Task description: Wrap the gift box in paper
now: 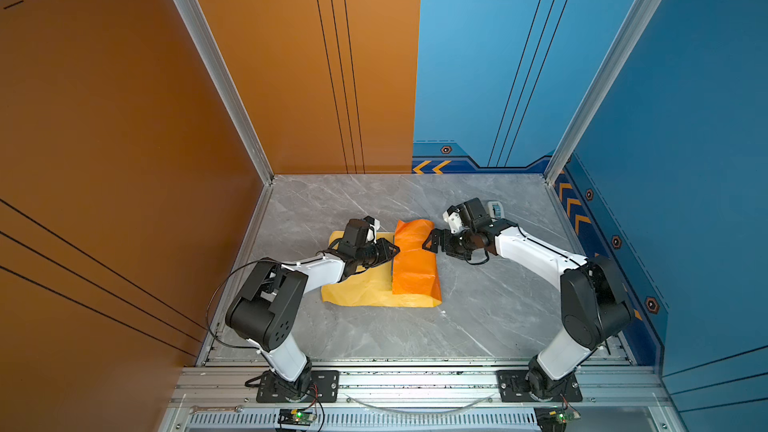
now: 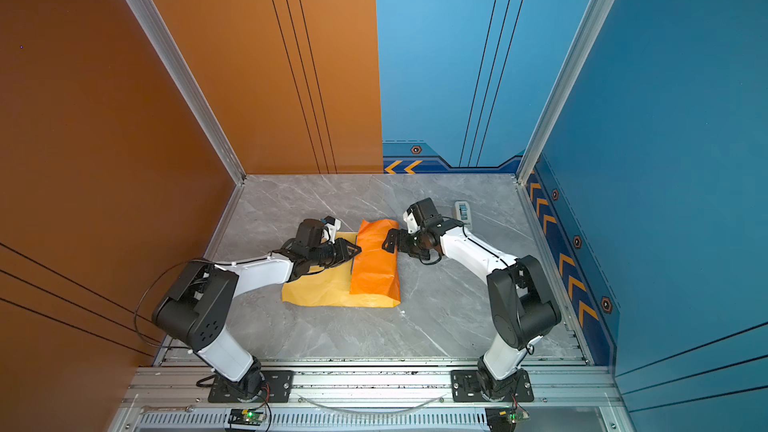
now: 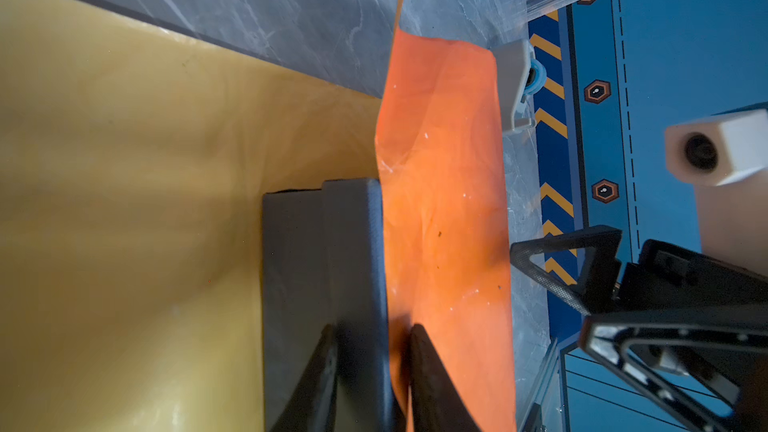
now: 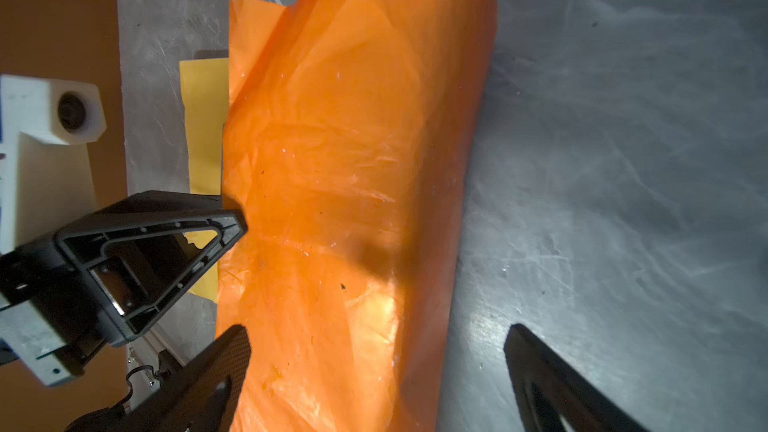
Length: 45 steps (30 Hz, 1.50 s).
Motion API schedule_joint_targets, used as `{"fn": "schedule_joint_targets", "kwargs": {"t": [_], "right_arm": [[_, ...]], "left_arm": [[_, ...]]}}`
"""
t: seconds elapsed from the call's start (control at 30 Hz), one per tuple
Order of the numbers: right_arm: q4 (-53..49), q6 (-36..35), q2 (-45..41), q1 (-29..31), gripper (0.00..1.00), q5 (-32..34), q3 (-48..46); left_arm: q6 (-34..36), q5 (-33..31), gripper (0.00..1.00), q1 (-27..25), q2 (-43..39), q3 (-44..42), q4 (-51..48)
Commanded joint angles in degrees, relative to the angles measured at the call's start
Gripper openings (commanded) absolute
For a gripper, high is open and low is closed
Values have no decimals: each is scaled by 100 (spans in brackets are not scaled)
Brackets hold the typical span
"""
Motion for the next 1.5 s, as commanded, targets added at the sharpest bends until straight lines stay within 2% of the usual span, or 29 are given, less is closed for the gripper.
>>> {"fn": "schedule_joint_targets", "kwargs": {"t": [0.0,0.07,0.17,0.33,0.47,0.67,0.87,1.17,1.33,1.47], "right_arm": [[-181,190,329,187,98,152,108],[-231,147,504,259,97,232,195],[-601,-63,728,354,96,623,338],[-826,-213,782,408,95,1036,249],[-784,-270,783,443,95,1069,250],[-679,-379,798,487,95,935,313],[-581,-406,799,496,95,799,322],[-449,-409,786,505,95,650,283],[-432,-409,833,495,95,631,281],[-428,-407,846,496,95,647,260]], "left_arm": [[28,-151,28,-71,49,-53,-113],[-1,-183,30,-50,-28,-90,-123],[-49,-244,40,56,-246,-85,-364],[60,-1080,58,459,-1049,167,-2344],[-189,-1883,68,1219,-1903,98,-4228],[-314,-2142,71,2305,-2957,-526,-5169],[-206,-1564,71,2727,-2765,-1025,-4998],[-326,-561,64,2731,-2135,-1379,-3777],[-258,-414,64,2593,-2039,-1231,-3496],[-181,-357,57,2530,-2151,-1170,-3371]]}}
